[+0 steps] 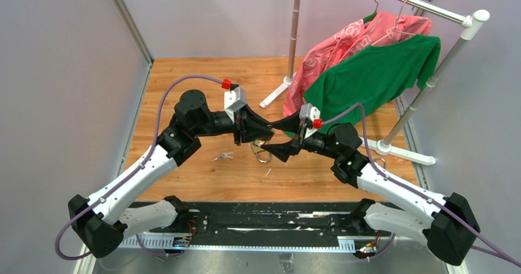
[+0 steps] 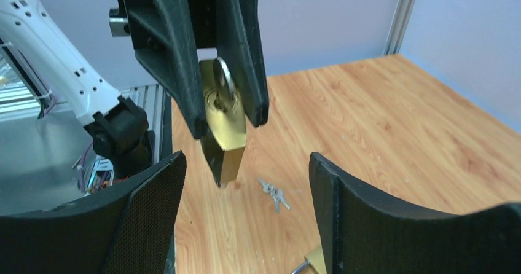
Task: Lock with the key
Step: Lock the lock.
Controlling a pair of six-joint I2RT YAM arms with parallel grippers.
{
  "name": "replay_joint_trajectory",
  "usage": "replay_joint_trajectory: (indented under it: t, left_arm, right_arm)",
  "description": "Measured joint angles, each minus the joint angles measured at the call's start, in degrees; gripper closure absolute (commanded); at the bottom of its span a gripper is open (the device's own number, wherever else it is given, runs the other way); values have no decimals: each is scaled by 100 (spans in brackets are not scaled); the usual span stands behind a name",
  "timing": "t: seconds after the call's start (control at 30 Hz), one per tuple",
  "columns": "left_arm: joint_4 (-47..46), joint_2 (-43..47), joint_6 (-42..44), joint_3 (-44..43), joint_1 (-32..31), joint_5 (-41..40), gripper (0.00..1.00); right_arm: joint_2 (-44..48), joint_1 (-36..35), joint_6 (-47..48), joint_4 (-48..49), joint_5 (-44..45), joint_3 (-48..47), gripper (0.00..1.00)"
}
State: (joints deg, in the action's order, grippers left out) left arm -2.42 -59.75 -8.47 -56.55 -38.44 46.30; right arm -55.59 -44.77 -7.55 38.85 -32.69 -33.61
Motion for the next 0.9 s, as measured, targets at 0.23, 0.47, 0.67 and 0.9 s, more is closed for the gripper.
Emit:
replay_joint_trajectory:
  t: [0.23, 0.47, 0.67, 0.9]
  left_arm:
    - [-177, 2, -173, -35, -81, 66, 100]
    - [-402, 2, -258, -48, -68, -2, 100]
    - [-481, 2, -280, -63, -85, 131, 85]
    - [730, 79, 940, -452, -52, 201, 44]
  right_arm:
    - [-365, 0, -208, 706, -31, -46, 34]
    - [-352, -59, -358, 824, -247, -61, 97]
    - [-15, -63, -225, 302, -317, -120, 100]
    - [645, -59, 1043, -2656, 46, -1340, 100]
